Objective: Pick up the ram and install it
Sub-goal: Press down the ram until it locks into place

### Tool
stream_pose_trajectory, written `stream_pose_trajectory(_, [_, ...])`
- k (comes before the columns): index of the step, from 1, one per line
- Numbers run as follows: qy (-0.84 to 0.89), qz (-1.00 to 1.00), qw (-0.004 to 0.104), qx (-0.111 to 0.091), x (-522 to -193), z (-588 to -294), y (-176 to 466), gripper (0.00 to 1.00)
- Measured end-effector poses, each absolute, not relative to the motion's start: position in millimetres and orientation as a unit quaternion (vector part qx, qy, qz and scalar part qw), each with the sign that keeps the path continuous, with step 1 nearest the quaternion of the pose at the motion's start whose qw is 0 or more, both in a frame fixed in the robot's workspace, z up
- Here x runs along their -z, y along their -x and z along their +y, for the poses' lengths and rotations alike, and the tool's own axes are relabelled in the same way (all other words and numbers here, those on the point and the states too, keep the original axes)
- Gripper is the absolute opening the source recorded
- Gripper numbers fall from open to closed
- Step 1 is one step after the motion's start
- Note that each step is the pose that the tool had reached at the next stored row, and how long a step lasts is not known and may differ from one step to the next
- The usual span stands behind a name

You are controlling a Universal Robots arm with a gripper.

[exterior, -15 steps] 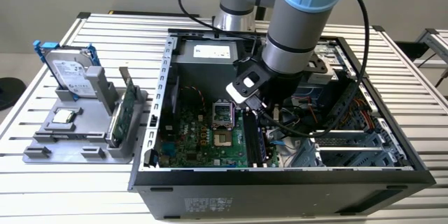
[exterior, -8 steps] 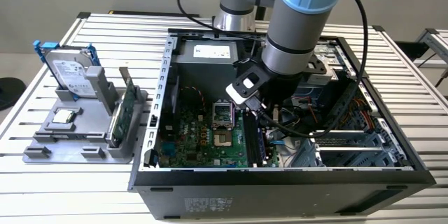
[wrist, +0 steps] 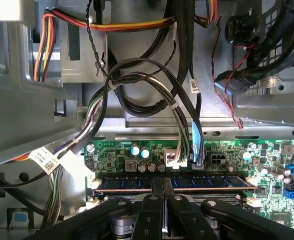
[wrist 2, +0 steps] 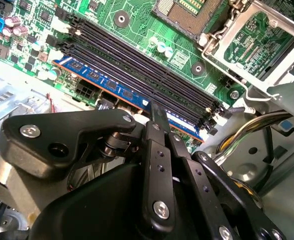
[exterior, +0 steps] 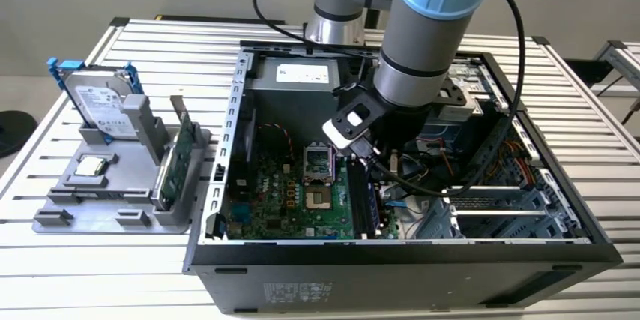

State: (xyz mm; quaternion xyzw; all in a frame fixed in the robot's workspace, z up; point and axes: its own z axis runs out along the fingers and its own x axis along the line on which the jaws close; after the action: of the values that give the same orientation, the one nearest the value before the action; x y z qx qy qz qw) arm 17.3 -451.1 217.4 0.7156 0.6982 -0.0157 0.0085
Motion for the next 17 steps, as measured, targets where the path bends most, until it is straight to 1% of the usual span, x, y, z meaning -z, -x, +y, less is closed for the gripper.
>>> stream_pose_trajectory(13, [-0.716,0.698,0.008,0.015,-219,-451,-17,0.00])
stream_pose_trajectory(17, [-0.716,0.698,0.008,0.015,-232,-451,-17,0.00])
